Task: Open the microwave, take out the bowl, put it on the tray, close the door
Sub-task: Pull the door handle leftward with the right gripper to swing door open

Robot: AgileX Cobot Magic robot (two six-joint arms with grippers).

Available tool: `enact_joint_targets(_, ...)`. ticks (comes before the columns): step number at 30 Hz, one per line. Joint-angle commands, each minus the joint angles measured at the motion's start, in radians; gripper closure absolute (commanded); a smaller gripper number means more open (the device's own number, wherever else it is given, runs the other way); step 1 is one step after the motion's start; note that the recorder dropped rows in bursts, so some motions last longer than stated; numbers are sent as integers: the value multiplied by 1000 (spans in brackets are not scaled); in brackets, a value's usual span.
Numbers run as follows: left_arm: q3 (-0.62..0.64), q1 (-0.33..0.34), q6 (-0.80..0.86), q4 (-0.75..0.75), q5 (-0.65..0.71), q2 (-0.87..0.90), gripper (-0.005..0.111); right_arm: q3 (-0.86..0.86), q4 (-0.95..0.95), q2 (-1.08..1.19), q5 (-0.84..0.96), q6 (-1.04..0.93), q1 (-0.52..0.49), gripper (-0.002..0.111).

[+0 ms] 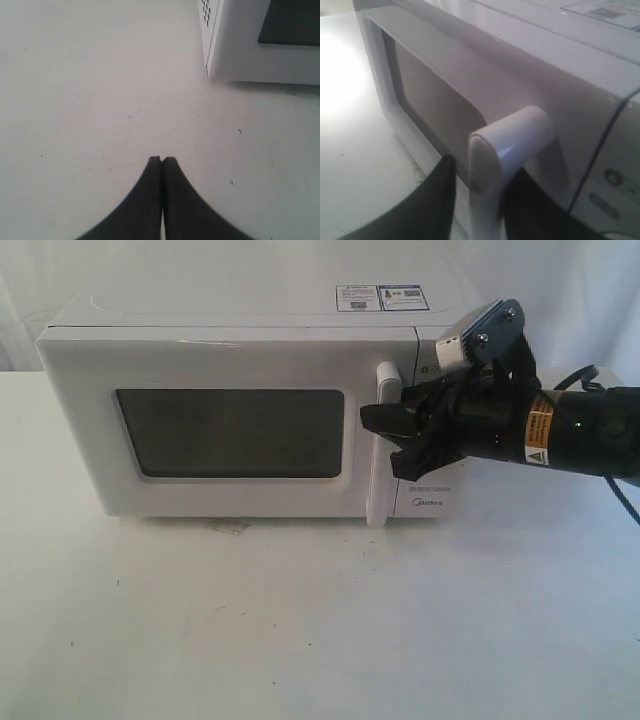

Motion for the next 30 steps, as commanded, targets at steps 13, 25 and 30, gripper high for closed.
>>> enact_joint_targets(13,3,-8,-8,-6,-2,-5,107,-10,-417,-1,-282,-13,14,108)
enact_joint_targets(25,3,-8,-8,-6,-2,-5,107,-11,-374,-1,-143,180,14,108)
enact_joint_targets(30,3,-8,-8,-6,-2,-5,107,-11,-407,-3,-150,270,14,96)
